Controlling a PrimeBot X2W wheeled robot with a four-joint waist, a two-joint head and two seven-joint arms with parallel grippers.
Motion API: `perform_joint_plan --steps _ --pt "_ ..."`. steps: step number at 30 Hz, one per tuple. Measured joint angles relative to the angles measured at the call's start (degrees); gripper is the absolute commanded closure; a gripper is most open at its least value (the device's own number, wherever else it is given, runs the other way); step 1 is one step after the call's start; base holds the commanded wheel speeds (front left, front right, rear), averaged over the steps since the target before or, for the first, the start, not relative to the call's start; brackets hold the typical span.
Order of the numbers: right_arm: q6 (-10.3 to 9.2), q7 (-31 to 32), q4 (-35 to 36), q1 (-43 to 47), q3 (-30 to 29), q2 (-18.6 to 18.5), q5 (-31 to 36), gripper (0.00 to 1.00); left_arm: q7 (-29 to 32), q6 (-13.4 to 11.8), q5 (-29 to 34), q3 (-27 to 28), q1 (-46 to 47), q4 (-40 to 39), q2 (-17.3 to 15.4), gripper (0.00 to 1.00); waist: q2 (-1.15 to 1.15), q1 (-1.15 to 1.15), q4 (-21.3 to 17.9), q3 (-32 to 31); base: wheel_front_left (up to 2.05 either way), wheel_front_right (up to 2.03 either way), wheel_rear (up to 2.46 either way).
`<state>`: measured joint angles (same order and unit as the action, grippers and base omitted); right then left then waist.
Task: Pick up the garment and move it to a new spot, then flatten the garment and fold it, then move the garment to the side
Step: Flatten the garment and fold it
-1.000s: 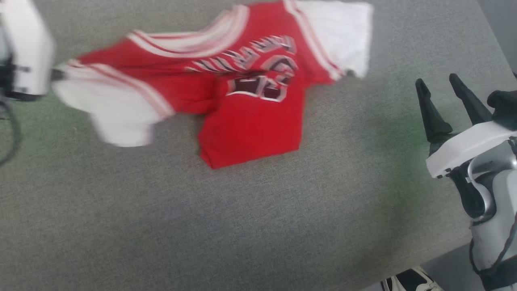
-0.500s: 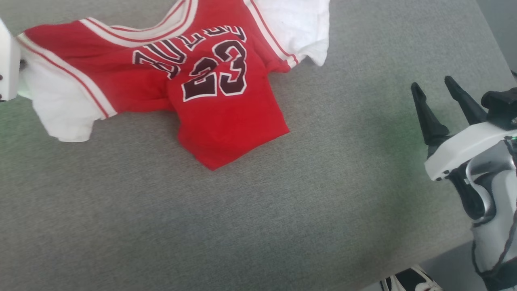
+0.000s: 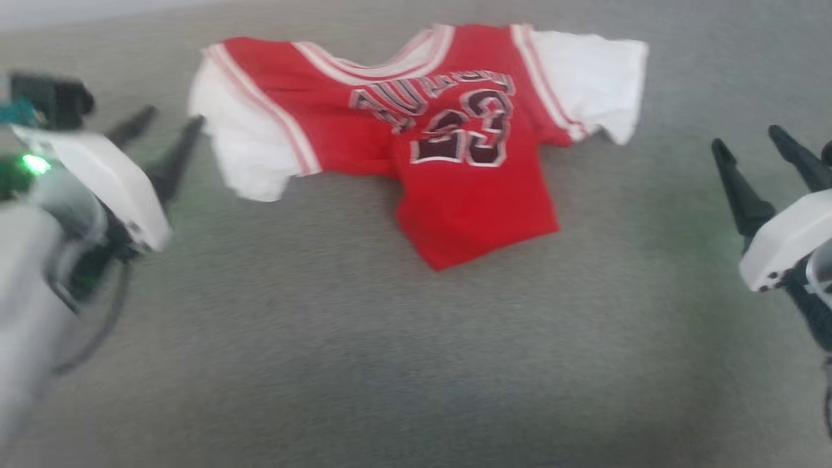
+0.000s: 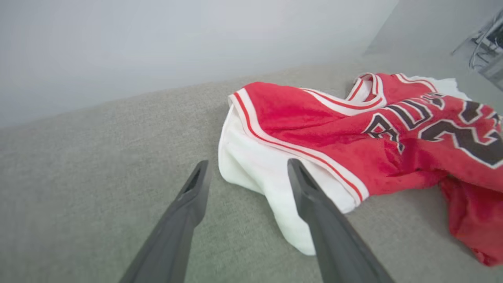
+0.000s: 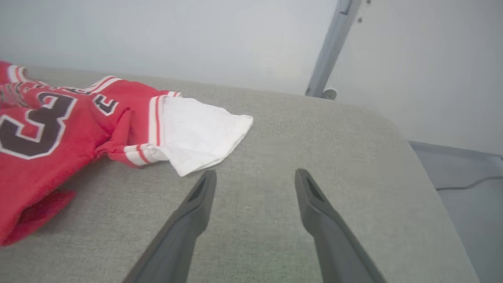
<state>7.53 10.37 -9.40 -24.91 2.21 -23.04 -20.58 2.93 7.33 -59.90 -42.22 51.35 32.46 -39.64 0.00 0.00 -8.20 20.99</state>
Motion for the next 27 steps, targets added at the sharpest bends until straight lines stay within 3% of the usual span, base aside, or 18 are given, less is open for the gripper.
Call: perform_joint_plan --steps 6,11,15,19,23,27 --pt "0.00 6.8 0.2 -4.4 2.5 -6.5 -2.4 0.00 -16.0 -4.7 1.8 1.6 -11.3 -5.8 4.0 0.00 0.00 0.00 7.2 -1.2 0.00 0.00 0.00" --pt "0.00 14.6 -1.2 -11.4 8.9 -14.4 -6.0 0.00 -17.9 -9.8 9.8 7.0 -19.9 -13.9 7.6 0.00 0.00 0.00 12.8 -0.6 0.00 0.00 0.00" --pt "0.00 20.1 -3.3 -18.1 14.1 -20.7 -9.7 0.00 -17.9 -11.5 19.0 14.8 -26.4 -22.0 13.1 0.00 0.00 0.00 16.8 1.1 0.00 0.00 0.00" --pt "0.00 25.8 -5.9 -23.9 19.3 -25.8 -14.3 0.00 -17.9 -10.7 27.5 20.4 -31.4 -27.4 18.8 0.00 0.00 0.00 20.3 3.6 0.00 0.00 0.00" --pt "0.00 31.5 -8.0 -28.5 23.8 -30.9 -18.3 0.00 -17.9 -7.7 32.4 25.1 -34.4 -30.6 24.3 0.00 0.00 0.00 23.4 6.3 0.00 0.00 0.00" --pt "0.00 34.3 -9.3 -32.8 27.4 -34.6 -21.2 0.00 -17.9 -4.4 36.2 28.6 -35.4 -31.6 27.7 0.00 0.00 0.00 25.8 9.3 0.00 0.00 0.00"
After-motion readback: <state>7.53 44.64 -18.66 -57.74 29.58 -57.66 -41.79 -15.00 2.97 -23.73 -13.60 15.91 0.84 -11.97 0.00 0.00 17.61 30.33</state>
